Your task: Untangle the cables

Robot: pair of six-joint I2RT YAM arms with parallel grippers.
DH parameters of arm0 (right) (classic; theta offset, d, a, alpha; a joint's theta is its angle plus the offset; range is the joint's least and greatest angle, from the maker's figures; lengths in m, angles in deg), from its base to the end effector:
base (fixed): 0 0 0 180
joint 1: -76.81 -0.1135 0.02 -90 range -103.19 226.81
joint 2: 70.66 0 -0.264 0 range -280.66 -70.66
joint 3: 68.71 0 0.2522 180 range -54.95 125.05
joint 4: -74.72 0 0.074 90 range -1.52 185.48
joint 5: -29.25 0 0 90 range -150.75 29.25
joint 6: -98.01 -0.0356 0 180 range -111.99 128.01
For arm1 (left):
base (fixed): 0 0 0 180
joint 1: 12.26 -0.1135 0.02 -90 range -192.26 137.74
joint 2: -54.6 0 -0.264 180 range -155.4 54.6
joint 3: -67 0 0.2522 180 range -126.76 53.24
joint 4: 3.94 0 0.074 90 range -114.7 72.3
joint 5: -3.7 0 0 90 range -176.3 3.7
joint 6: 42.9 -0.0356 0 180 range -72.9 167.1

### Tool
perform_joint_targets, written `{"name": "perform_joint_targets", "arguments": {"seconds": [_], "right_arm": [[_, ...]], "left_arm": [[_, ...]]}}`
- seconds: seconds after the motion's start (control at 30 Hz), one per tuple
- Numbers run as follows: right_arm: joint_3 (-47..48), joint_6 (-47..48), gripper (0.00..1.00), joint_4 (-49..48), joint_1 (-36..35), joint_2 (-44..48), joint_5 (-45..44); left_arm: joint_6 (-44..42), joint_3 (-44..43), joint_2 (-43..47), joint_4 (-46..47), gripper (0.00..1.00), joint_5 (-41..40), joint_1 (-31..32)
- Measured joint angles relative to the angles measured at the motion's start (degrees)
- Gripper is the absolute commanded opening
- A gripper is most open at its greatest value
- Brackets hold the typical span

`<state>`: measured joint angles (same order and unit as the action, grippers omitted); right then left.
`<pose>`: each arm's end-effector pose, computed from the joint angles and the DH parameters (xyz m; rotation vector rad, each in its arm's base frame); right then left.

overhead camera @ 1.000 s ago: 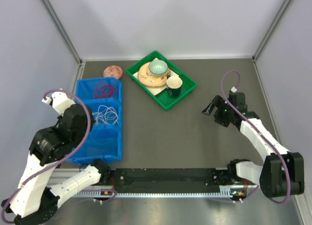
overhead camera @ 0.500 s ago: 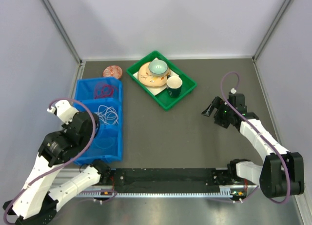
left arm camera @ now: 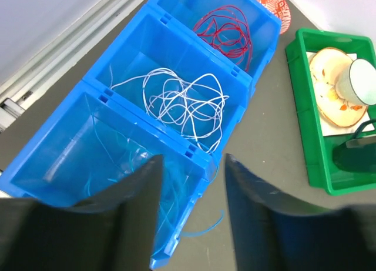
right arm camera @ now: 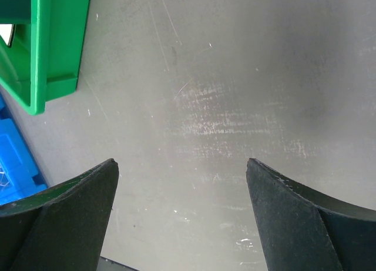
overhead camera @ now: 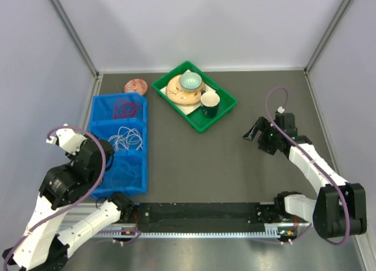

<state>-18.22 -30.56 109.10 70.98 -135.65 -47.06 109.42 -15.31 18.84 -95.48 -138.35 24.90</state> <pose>0.2220 0.0311 0.2078 0.5946 2.4223 0.6301 0.0544 -0.0060 0.3831 -0.8224 1.8457 -0.0012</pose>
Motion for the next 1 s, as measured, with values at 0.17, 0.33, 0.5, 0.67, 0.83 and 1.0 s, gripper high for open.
{"name": "perform_joint_targets", "arguments": {"seconds": [0.17,0.33,0.5,0.67,0.83,1.0], "right_arm": [[0.0,0.0,0.88,0.0,0.0,0.0,0.0],[0.0,0.0,0.88,0.0,0.0,0.0,0.1],[0.0,0.0,0.88,-0.2,0.0,-0.3,0.5],[0.0,0.0,0.88,-0.4,0.0,-0.4,0.8],[-0.4,0.0,0.88,-1.0,0.0,-0.4,1.3],[-0.4,0.0,0.89,-1.7,0.0,-1.8,2.3]], "left_arm": [[0.4,0.0,-0.1,0.0,0.49,0.0,0.0],[-1.1,0.0,-1.5,-0.1,0.41,0.6,0.0],[-4.7,0.3,-11.4,0.0,0.45,3.5,-0.1],[-4.7,2.7,-21.4,0.9,0.58,4.6,-0.1],[-2.8,4.3,-21.9,0.8,0.6,4.5,-4.8],[-8.3,6.8,-21.1,4.1,0.58,8.7,-17.8]]}}
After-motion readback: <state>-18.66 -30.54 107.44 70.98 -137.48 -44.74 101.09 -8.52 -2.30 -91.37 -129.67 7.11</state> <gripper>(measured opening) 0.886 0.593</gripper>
